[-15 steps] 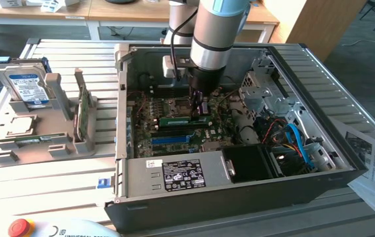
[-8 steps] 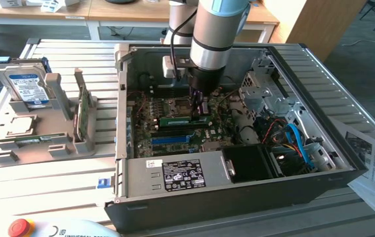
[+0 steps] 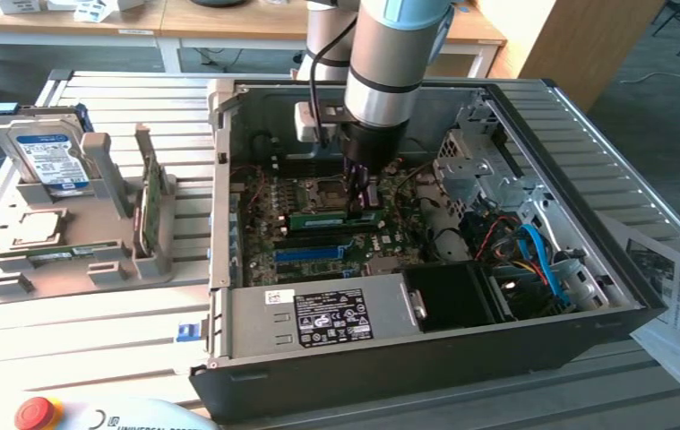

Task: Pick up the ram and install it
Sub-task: 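Insert the ram into the slot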

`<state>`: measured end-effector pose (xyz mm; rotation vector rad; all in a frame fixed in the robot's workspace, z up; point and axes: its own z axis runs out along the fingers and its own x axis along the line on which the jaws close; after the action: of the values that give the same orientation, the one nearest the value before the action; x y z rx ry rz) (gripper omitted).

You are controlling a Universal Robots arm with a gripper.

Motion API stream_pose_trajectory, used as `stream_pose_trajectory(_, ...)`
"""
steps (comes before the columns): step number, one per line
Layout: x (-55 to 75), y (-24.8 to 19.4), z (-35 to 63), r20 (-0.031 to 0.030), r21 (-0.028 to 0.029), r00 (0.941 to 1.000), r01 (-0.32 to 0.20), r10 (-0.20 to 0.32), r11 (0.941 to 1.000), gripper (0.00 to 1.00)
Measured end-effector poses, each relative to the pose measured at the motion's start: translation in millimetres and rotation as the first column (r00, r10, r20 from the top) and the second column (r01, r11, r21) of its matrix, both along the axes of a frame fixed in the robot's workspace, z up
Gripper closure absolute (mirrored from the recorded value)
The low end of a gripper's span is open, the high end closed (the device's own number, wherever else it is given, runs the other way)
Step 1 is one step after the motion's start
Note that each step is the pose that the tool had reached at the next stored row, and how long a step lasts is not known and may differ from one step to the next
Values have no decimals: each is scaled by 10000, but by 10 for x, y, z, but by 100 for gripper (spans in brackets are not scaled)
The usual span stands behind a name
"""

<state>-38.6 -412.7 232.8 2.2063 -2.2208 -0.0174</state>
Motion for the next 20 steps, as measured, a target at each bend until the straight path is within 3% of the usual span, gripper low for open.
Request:
stream_pose_trajectory(11,-16,0,2,101,-4,9999,-37,37,10000,88)
stream_pose_trajectory(20,-22,1,2,101,-4,9999,-36,36,10000,88)
